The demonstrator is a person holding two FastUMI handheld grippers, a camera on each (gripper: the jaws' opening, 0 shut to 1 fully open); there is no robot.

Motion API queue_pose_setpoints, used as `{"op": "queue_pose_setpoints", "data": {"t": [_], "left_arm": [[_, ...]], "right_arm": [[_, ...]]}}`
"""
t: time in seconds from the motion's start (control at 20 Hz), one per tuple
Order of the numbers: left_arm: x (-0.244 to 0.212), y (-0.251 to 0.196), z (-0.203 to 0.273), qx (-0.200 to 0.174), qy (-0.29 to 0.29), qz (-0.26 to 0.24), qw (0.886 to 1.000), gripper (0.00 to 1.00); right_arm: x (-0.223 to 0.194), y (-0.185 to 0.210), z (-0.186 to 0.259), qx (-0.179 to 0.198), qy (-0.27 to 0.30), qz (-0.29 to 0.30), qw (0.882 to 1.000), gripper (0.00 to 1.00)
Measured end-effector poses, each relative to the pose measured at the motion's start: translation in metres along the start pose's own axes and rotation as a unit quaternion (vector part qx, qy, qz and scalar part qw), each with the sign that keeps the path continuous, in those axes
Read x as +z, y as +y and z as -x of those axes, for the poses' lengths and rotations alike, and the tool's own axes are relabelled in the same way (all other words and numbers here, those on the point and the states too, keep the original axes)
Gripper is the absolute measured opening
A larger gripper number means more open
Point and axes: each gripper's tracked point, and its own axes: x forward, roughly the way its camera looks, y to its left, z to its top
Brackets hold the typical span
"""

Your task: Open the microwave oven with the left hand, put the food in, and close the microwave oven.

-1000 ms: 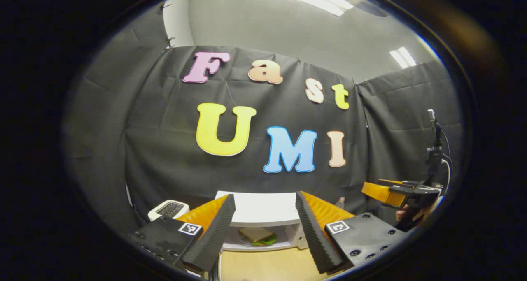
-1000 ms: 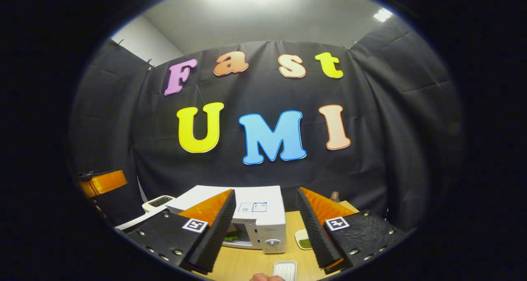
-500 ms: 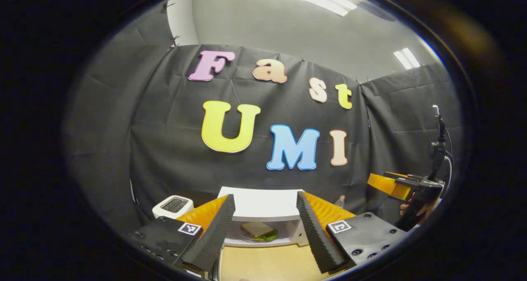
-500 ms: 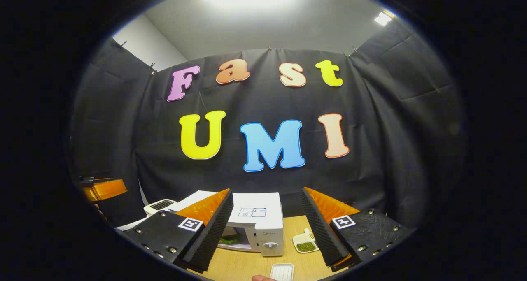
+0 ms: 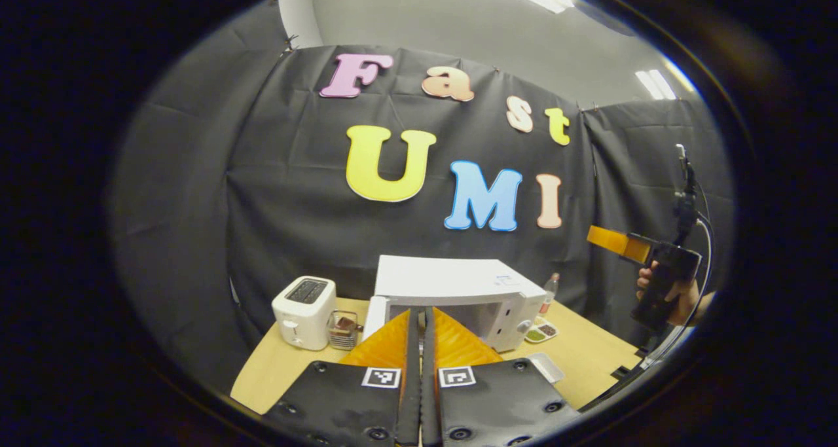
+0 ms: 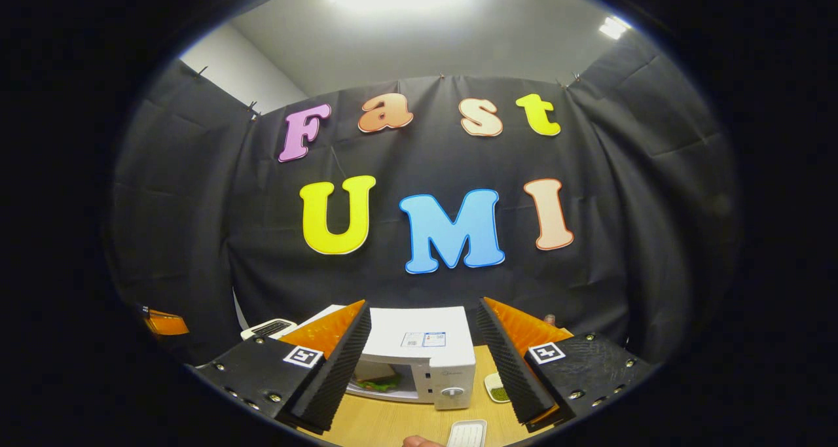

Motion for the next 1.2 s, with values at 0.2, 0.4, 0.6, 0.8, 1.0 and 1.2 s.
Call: {"op": "queue_pose_setpoints", "data": {"t": [0.2,0.4,0.6,0.8,1.0,1.2], "left_arm": [[-0.027,0.049,0.022,0.046,0.031,-0.031,0.998,0.06],[-0.082,0.080,0.039,0.054,0.088,-0.025,0.994,0.04],[-0.121,0.078,0.048,0.026,0.131,-0.018,0.991,0.09],[-0.130,0.062,0.046,-0.004,0.135,-0.004,0.991,0.06],[-0.134,0.034,0.046,-0.060,0.144,0.004,0.988,0.06],[-0.143,-0.004,0.038,-0.123,0.159,0.001,0.980,0.06]], "right_arm": [[0.002,0.007,-0.006,0.002,0.000,-0.001,1.000,0.98],[0.002,0.010,-0.004,-0.006,0.000,0.003,1.000,0.98],[0.004,0.010,0.003,-0.018,0.000,0.003,1.000,0.98],[0.006,0.008,0.009,-0.031,-0.003,0.016,0.999,0.98],[0.007,0.013,0.012,-0.037,-0.002,0.020,0.999,0.98],[0.011,0.015,0.018,-0.040,-0.005,0.036,0.999,0.98]]}}
